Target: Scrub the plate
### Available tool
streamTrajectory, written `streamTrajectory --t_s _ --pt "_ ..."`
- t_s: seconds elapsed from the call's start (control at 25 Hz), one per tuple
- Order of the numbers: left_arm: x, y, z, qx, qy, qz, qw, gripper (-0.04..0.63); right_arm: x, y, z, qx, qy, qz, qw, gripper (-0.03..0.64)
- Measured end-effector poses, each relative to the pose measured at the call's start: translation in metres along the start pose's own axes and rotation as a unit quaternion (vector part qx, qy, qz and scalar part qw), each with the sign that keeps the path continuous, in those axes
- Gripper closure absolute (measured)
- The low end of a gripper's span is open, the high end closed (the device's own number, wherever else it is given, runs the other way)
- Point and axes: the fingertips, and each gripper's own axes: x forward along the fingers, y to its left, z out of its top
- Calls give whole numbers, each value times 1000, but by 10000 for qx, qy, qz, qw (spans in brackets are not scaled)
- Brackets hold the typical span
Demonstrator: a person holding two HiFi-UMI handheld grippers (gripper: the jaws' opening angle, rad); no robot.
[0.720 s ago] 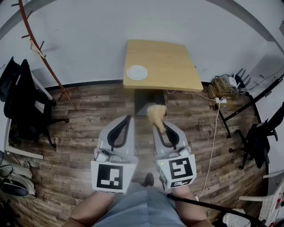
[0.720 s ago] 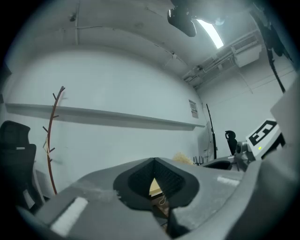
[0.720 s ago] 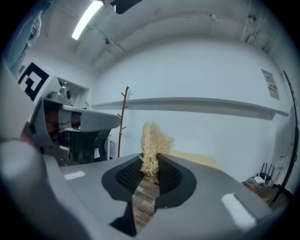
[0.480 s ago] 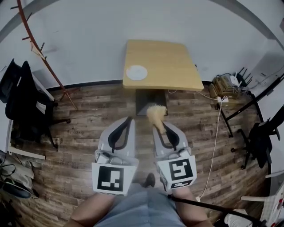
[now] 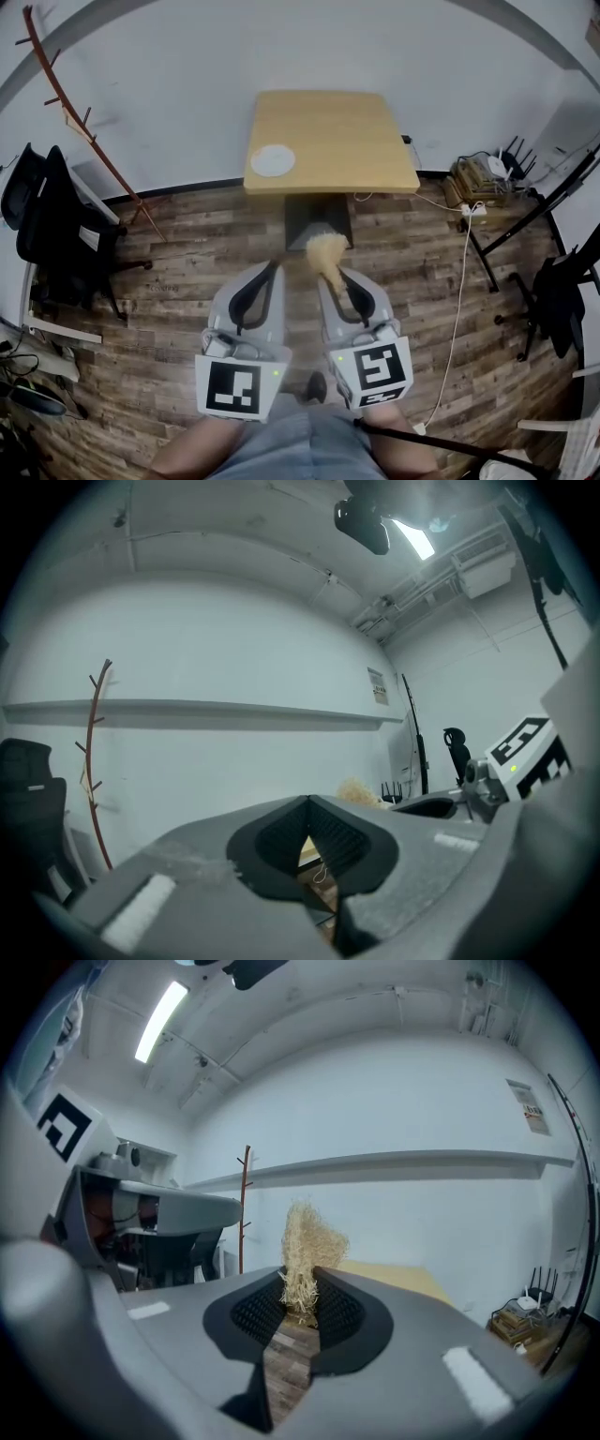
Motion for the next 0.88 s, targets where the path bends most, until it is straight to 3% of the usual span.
streamTrajectory --t_s 0.24,0.52,0.88 --pt "9 -25 0 -101 73 263 9996 574 -13 -17 -7 139 2 338 9993 542" --pt "25 -15 -11 -129 215 428 9988 574 2 -31 -20 169 55 452 9988 541" --pt "78 54 -25 -390 279 508 9976 574 89 -35 -23 205 326 585 9975 543"
